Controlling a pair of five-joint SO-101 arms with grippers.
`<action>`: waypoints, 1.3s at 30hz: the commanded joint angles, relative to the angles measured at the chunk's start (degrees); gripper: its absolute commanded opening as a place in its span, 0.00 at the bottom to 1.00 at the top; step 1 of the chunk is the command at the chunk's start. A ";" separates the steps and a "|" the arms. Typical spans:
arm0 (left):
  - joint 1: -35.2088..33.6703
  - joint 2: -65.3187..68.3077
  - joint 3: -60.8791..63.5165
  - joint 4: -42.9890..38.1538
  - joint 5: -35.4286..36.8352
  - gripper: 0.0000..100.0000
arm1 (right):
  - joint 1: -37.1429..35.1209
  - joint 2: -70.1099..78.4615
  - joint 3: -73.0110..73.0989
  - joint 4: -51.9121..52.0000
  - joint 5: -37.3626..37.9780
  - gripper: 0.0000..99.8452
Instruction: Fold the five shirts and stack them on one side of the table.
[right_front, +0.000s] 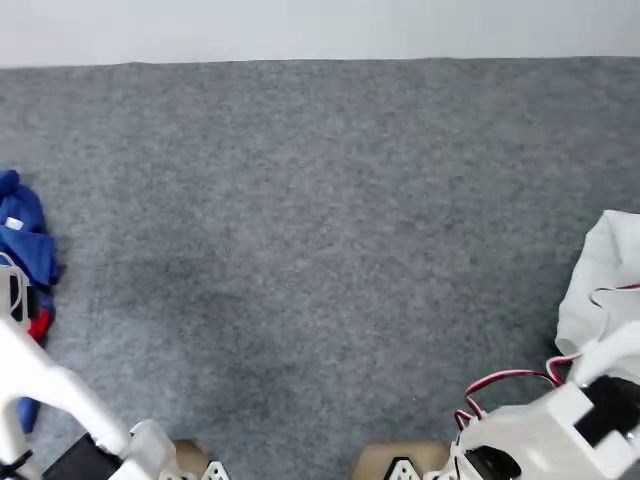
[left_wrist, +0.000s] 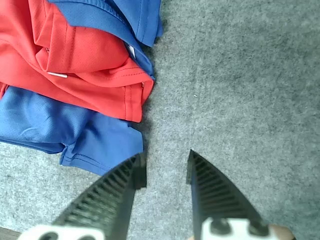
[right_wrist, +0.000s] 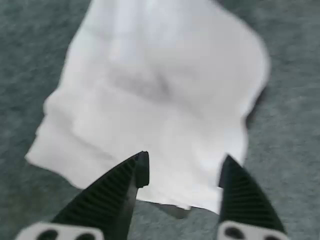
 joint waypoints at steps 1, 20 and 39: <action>-0.35 -2.02 -0.13 1.49 -0.09 0.14 | -2.33 -3.38 2.29 0.92 0.09 0.04; -0.35 -2.02 2.86 1.49 -0.09 0.14 | -8.84 -3.38 11.08 3.21 -9.23 0.20; -0.26 -2.02 2.95 1.49 -0.09 0.14 | -8.84 -3.38 18.46 -8.48 -8.79 0.13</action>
